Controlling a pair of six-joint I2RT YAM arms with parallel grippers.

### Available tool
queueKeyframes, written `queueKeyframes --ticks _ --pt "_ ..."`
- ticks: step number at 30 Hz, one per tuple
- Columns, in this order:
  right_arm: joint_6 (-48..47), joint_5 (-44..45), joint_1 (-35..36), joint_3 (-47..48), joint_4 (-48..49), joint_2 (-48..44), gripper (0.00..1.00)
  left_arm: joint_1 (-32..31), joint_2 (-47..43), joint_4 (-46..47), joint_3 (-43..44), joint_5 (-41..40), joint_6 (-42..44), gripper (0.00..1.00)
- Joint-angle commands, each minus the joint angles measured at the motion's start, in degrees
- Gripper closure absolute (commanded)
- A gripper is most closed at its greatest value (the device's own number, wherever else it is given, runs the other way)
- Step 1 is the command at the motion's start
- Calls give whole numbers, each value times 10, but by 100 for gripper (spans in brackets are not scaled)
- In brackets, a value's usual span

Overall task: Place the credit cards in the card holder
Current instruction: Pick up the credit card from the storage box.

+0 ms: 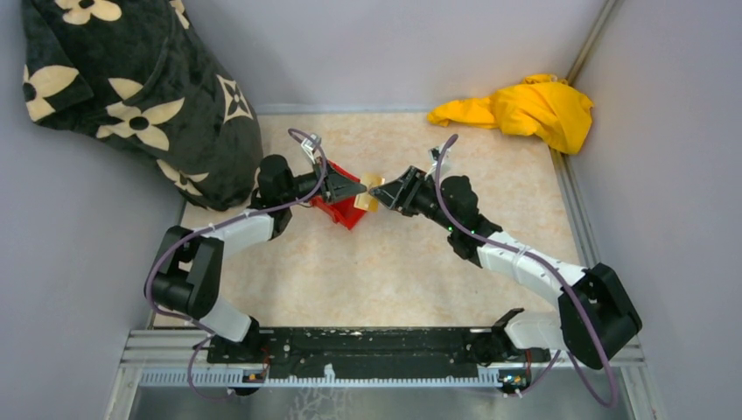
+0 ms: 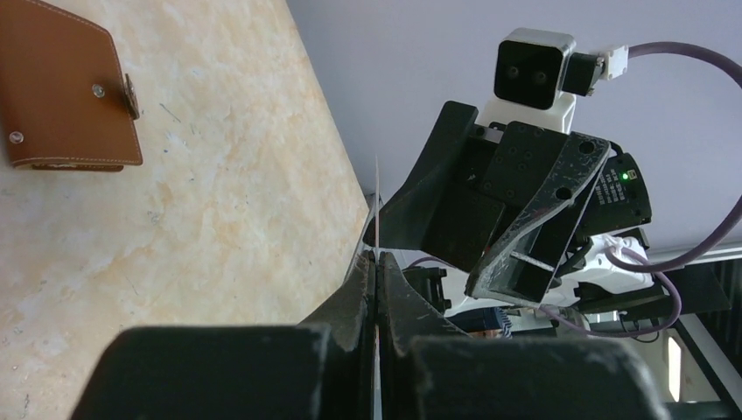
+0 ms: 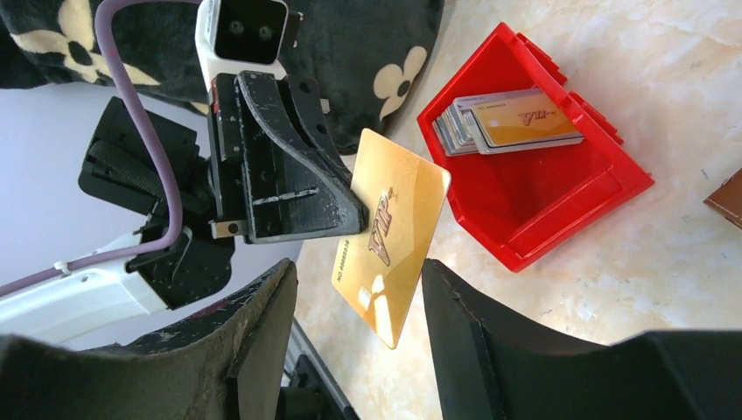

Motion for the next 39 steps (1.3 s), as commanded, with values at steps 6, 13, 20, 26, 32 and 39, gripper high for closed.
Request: queueKeyframes --ticks 6,13,20,26,32,39 --pt "13 -25 -16 -16 63 8 46 -8 19 56 26 26 -17 100" --pt "23 -44 -20 -20 97 31 50 -11 32 75 30 34 -27 100" --pt "40 -63 -22 -20 133 59 56 -19 54 103 38 44 -46 100" --pt "51 -76 -29 -20 155 69 100 -23 66 108 42 47 -48 100" --pt "46 -71 -39 -29 129 48 100 -22 63 45 40 10 -13 65" --pt "-31 -6 -52 -20 -22 -14 100 -22 50 -122 56 -106 63 46"
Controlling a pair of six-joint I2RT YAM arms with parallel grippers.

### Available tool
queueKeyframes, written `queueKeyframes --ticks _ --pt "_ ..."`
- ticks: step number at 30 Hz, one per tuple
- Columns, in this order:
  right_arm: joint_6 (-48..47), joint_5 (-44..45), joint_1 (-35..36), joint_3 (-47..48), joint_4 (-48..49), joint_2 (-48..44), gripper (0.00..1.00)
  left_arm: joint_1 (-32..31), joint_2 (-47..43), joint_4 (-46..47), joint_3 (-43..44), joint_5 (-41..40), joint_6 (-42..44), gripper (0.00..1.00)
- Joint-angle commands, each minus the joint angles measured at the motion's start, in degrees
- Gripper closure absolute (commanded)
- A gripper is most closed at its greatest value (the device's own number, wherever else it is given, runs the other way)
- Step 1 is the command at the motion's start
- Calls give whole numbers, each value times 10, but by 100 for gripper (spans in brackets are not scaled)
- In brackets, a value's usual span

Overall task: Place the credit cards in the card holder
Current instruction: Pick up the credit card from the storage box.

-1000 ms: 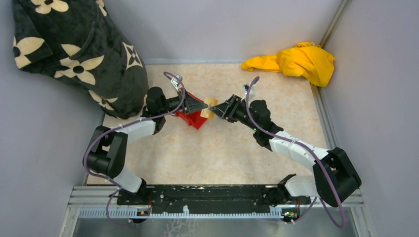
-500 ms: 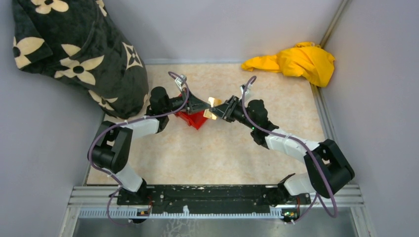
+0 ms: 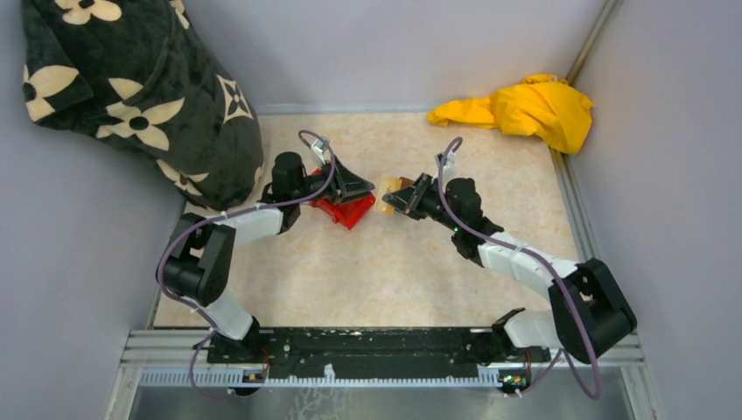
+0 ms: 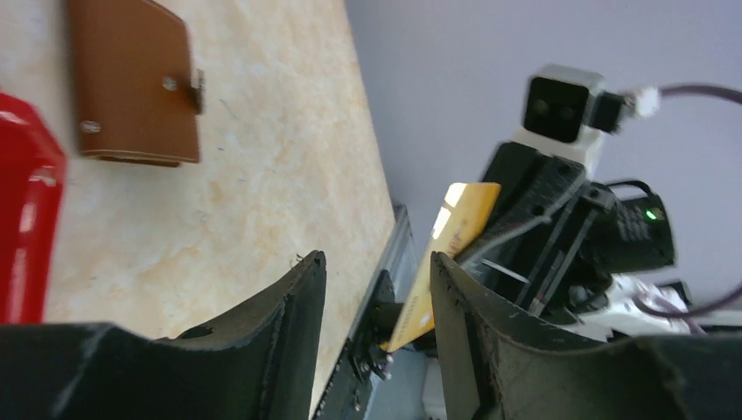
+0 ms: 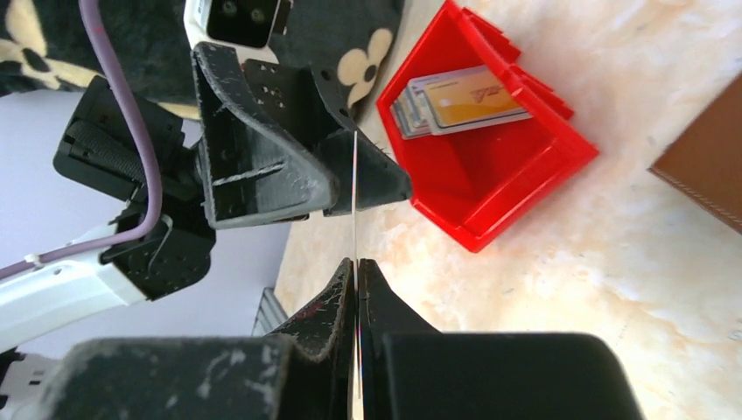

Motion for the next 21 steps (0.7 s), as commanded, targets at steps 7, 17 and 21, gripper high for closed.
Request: queueKeyframes --ticks 7,17,21 --pt "-152 144 -9 134 -303 -16 100 -32 -5 -186 46 -178 114 46" --pt "-229 206 -10 330 -490 143 100 -103 62 -324 136 -306 209 52" --pt "-238 227 -10 363 -521 181 100 -117 87 -352 145 -351 216 53"
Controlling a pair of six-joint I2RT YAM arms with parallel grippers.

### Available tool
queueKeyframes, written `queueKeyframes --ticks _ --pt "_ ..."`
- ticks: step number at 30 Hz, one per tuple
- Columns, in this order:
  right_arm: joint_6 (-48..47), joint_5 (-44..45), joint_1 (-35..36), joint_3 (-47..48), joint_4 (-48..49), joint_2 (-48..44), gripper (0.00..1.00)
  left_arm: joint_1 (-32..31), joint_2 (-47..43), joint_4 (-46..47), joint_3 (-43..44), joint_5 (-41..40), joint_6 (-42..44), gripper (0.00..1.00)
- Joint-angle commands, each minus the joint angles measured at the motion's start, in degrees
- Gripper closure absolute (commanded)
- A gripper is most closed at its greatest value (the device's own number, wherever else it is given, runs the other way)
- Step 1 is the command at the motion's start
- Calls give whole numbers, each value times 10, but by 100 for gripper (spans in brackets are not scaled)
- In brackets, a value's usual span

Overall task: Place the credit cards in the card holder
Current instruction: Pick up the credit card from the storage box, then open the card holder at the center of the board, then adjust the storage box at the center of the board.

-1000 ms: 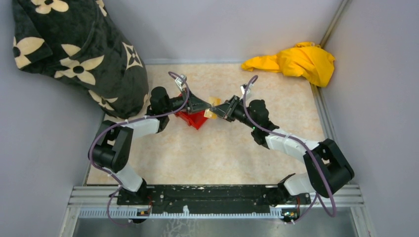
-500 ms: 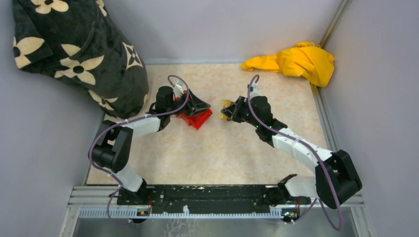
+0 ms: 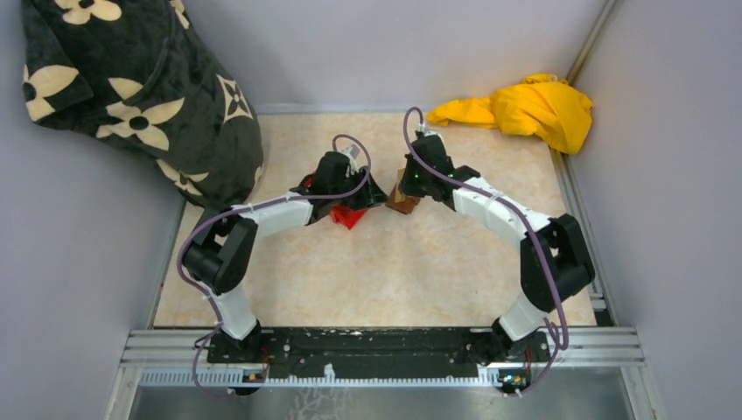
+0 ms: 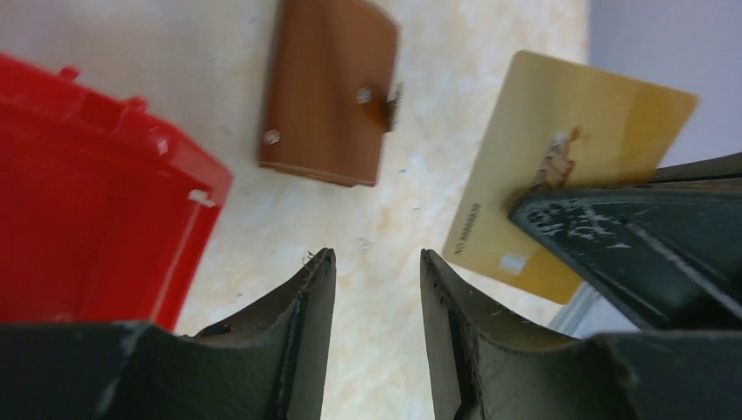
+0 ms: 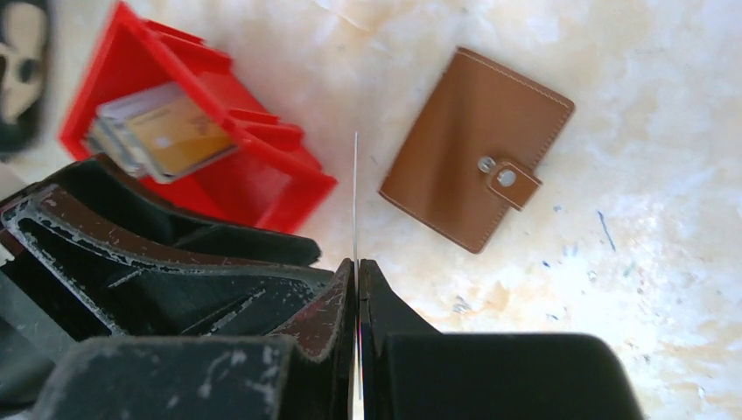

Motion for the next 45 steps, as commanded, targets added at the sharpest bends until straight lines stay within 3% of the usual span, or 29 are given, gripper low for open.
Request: queueKeyframes --ticks 1,12,22,29,45 --pt "-28 42 -6 57 -66 34 100 -13 27 -61 14 -77 32 54" --pt "-39 44 -16 150 -125 135 100 -38 83 -78 35 -168 17 52" --pt "-45 52 -32 172 -145 179 100 -51 107 -82 68 -230 12 50" --pt "-52 71 -42 169 -155 180 100 -55 108 -78 76 -277 9 49" --pt "-52 80 -77 87 -131 129 100 -62 150 -76 142 -295 27 48"
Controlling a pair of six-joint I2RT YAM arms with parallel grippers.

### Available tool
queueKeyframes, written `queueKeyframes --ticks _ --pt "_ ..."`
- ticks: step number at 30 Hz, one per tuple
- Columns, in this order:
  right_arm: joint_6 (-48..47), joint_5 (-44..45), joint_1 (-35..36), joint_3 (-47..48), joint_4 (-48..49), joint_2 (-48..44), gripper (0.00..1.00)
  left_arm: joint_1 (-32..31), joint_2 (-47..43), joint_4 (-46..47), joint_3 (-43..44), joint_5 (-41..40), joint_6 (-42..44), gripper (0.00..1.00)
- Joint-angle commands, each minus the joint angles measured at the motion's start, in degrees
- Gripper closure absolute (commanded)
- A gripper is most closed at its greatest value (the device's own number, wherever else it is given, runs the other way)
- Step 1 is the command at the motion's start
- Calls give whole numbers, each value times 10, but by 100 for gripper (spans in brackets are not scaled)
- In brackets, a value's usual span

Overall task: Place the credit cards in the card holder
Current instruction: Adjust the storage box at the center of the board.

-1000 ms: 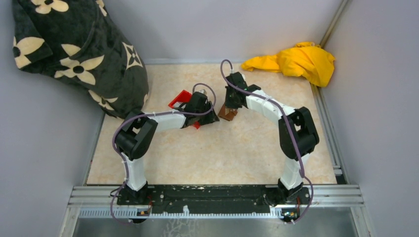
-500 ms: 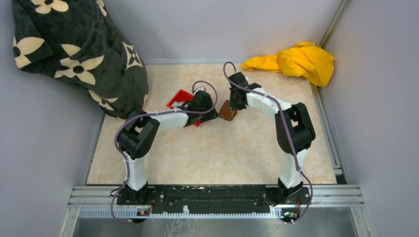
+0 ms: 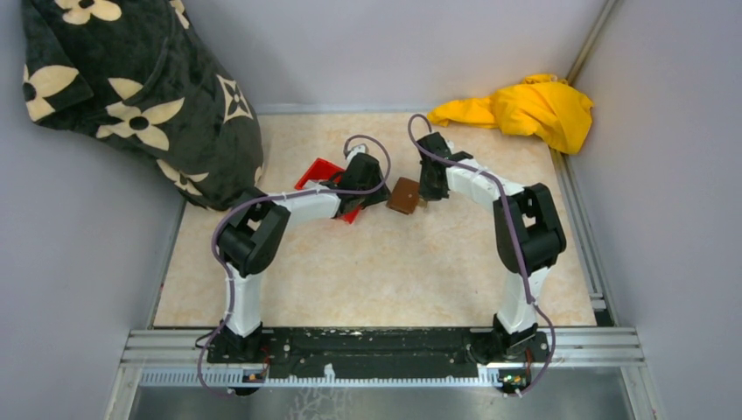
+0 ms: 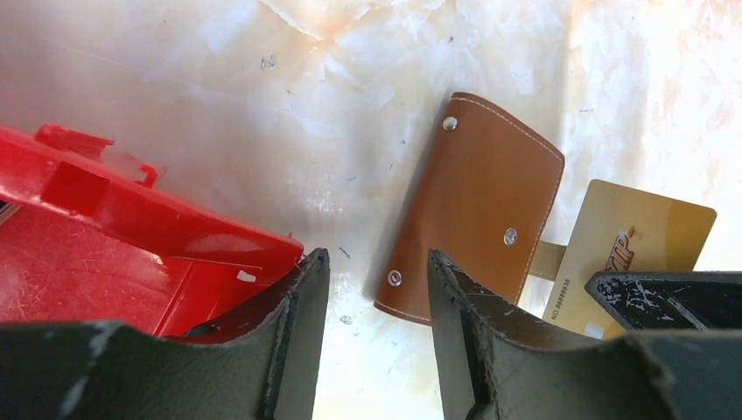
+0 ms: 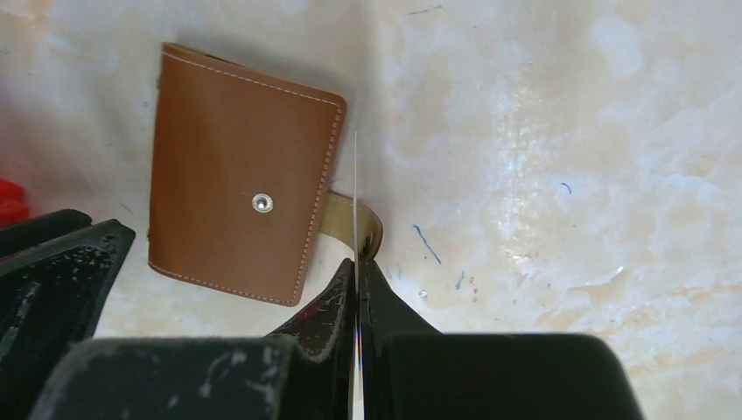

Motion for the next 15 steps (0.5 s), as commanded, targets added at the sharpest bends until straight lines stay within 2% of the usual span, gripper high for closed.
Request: queueKeyframes --ticks 1,15 --pt "-2 4 -11 -13 26 -39 100 -5 13 -1 21 -16 13 48" --pt "38 -106 -54 -86 131 -60 100 -5 35 -15 31 -17 23 47"
